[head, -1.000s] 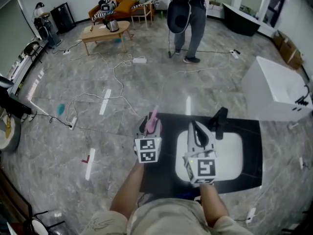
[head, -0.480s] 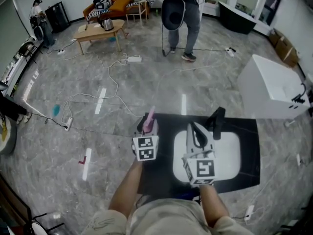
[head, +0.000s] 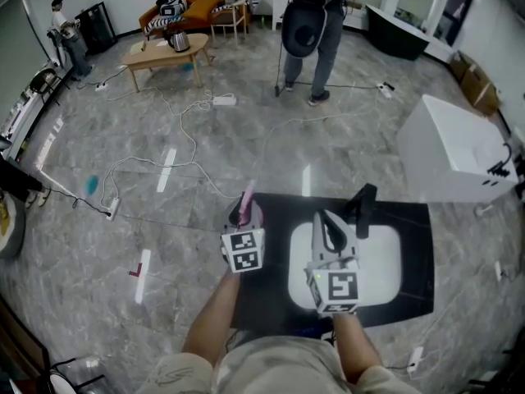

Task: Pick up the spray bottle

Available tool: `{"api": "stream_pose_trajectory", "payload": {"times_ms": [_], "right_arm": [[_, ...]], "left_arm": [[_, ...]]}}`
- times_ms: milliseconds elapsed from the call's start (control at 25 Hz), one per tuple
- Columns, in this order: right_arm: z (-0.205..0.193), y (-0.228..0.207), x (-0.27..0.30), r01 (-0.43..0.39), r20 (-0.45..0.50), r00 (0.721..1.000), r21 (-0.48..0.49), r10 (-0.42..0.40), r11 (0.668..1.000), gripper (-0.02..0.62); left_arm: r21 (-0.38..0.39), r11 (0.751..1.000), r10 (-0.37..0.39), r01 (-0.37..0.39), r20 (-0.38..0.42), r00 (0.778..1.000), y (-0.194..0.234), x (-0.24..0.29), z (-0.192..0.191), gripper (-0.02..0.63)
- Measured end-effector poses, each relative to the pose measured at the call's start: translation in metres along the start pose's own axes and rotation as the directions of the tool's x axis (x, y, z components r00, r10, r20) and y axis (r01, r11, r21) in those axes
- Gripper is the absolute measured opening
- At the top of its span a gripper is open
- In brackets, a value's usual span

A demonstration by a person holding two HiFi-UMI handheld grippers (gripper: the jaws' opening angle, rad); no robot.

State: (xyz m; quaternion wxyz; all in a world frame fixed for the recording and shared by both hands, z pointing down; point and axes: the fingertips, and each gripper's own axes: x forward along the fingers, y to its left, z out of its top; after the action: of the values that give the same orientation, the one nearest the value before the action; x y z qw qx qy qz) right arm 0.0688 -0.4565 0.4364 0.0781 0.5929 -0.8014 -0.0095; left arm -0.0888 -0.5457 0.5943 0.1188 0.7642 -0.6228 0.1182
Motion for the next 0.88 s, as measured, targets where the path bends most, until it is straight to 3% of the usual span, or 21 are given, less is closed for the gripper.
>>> {"api": "stream_pose_trajectory", "payload": {"times_ms": [520, 880], "right_arm": [[0.008, 0.002, -0.001, 0.001, 0.028, 1.0, 0.003, -0.001, 1.0, 0.004], [0.013, -0.001, -0.007, 0.006, 0.031, 0.999, 0.015, -0.006, 1.0, 0.004]], "left_arm": [[0.006, 1.0, 0.005, -0.005, 0.043, 0.999, 0.002, -0.016, 0.016, 0.092], [0.018, 1.0, -0.003, 0.001, 0.135, 0.991, -0.011, -0.056, 0.062, 0.092]]}}
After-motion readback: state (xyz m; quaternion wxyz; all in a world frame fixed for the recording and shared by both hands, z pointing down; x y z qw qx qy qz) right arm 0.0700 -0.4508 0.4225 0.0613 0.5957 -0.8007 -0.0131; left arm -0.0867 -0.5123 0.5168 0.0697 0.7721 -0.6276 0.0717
